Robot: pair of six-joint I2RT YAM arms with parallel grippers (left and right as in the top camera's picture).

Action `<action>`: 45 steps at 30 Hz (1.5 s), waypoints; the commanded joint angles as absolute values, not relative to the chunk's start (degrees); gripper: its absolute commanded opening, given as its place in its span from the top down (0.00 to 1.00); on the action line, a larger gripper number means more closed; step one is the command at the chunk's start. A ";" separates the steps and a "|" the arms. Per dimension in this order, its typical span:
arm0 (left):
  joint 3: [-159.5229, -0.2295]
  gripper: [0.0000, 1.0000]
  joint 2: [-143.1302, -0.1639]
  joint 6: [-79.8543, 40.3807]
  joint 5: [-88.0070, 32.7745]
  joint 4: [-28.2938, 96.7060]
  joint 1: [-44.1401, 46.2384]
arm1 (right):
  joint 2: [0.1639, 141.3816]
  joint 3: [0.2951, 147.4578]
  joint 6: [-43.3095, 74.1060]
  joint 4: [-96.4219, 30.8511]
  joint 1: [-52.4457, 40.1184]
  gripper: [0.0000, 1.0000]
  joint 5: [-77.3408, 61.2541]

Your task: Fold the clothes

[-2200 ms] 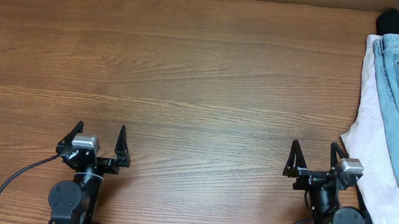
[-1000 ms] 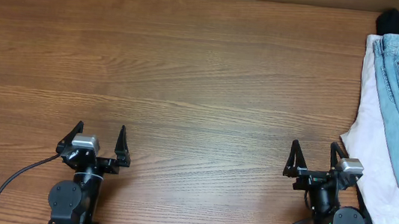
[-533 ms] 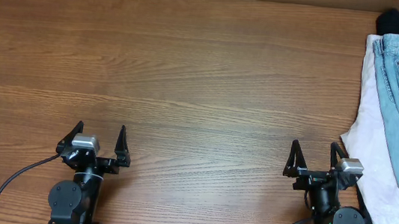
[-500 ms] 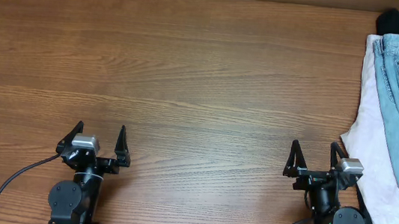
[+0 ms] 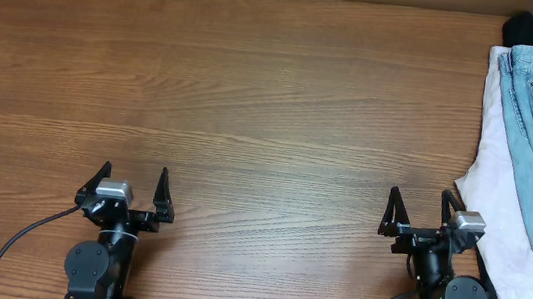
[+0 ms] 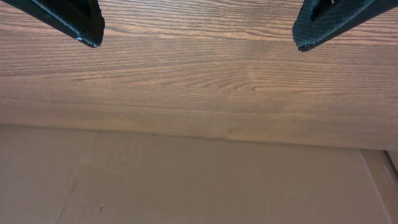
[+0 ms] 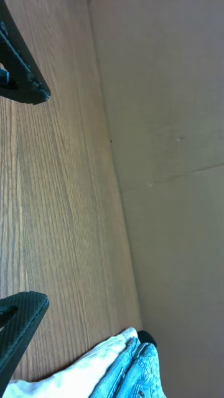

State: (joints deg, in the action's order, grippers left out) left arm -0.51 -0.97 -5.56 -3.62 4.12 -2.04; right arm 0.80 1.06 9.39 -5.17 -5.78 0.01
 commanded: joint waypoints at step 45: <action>-0.30 0.00 -0.36 -1.19 -4.69 -1.91 -2.61 | 0.34 1.80 8.60 -2.04 -6.04 0.00 3.75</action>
